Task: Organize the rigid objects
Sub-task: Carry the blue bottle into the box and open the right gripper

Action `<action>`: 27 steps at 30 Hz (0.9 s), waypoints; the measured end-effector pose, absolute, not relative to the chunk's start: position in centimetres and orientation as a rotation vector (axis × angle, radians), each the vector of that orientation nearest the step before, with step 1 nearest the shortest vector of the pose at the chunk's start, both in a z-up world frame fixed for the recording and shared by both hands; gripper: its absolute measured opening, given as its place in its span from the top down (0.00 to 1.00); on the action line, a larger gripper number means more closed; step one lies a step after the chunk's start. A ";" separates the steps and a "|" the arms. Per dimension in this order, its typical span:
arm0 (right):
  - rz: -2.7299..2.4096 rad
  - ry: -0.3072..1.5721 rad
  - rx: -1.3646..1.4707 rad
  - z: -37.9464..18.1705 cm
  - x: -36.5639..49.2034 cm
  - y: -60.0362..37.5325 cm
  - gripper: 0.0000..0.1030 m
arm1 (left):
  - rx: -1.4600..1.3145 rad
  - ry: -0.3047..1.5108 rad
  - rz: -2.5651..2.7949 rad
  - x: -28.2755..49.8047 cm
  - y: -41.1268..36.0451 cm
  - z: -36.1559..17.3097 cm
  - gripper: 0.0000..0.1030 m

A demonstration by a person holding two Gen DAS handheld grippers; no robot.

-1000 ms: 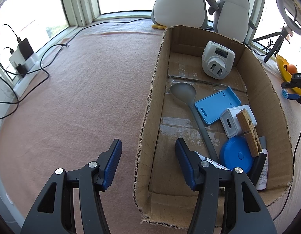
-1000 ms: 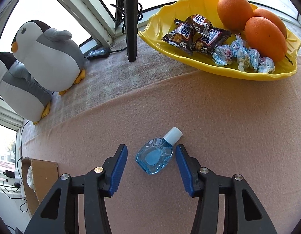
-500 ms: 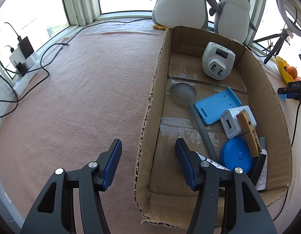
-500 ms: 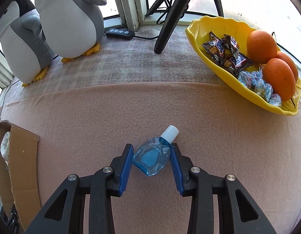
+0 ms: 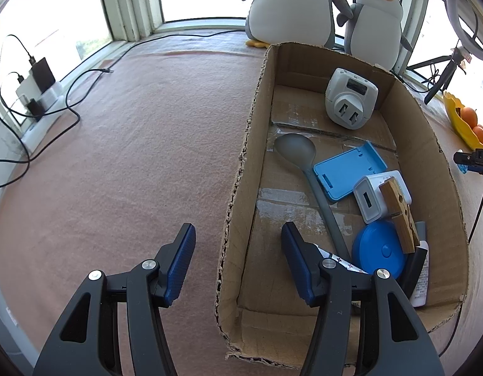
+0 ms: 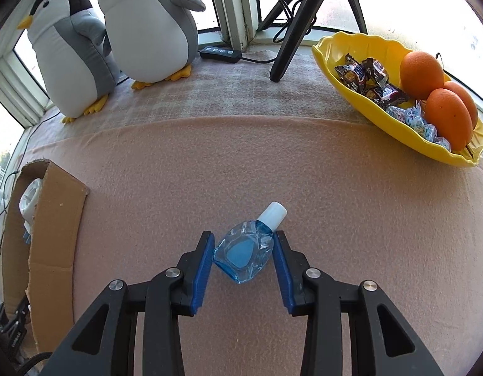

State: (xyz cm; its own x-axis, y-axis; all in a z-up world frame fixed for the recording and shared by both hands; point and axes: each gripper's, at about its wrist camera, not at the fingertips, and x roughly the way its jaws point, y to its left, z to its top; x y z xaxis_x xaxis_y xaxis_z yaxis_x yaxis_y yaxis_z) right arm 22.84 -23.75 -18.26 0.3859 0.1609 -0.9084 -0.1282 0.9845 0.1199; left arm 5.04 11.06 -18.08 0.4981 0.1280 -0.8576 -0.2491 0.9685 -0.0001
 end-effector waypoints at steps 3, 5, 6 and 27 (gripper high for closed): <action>0.222 1.136 0.021 -17.1 21.4 -22.9 0.67 | -0.129 1.025 0.229 5.0 11.0 -18.1 0.44; 0.249 1.119 0.015 -16.3 20.5 -22.1 0.67 | -0.128 1.025 0.229 5.0 11.1 -18.1 0.44; 0.266 1.111 0.012 -15.9 20.1 -21.8 0.67 | -0.128 1.025 0.229 5.0 11.1 -18.1 0.44; 0.597 1.010 -0.157 -11.5 12.0 -10.6 0.67 | -0.121 1.020 0.235 4.9 10.9 -18.1 0.44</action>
